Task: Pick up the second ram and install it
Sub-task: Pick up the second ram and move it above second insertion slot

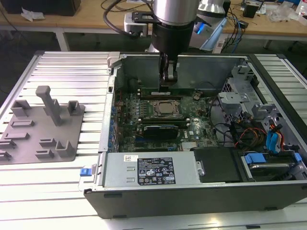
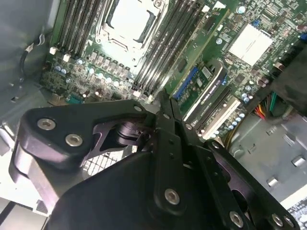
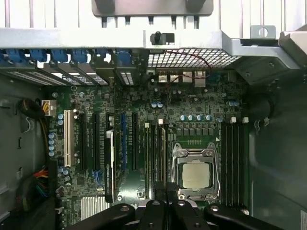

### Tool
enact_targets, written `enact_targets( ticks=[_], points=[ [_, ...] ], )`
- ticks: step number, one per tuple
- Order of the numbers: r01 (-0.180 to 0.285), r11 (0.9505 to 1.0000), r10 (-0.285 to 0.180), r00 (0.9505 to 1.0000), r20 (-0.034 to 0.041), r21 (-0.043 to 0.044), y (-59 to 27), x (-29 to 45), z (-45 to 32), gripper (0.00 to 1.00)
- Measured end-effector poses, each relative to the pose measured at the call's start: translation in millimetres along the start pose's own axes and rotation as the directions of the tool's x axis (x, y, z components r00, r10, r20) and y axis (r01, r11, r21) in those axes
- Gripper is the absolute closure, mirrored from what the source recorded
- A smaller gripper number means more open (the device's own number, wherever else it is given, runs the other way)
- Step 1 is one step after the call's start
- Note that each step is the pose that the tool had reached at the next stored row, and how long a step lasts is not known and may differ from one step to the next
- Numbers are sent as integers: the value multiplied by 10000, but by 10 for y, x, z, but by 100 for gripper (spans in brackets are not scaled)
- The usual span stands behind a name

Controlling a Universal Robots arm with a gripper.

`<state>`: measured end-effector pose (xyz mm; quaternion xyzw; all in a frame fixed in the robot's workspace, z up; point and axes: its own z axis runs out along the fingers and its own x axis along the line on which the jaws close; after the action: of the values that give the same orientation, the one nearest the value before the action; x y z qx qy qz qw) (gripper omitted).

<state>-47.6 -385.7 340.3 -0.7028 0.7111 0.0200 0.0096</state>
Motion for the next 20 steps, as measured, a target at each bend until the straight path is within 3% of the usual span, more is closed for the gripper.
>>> enact_targets(
  ticks=[4, 16, 18, 20],
  points=[
    [-13, 10000, 13, 10000, -1, 1, -6, -14, 145, 91],
    [-17, 10000, 17, 10000, 1, 1, -7, -37, 240, 91],
    [-17, 10000, 17, 10000, 0, 1, -8, -39, 271, 91],
    [-19, 10000, 19, 10000, -2, 0, -9, -62, 367, 91]
  ],
)
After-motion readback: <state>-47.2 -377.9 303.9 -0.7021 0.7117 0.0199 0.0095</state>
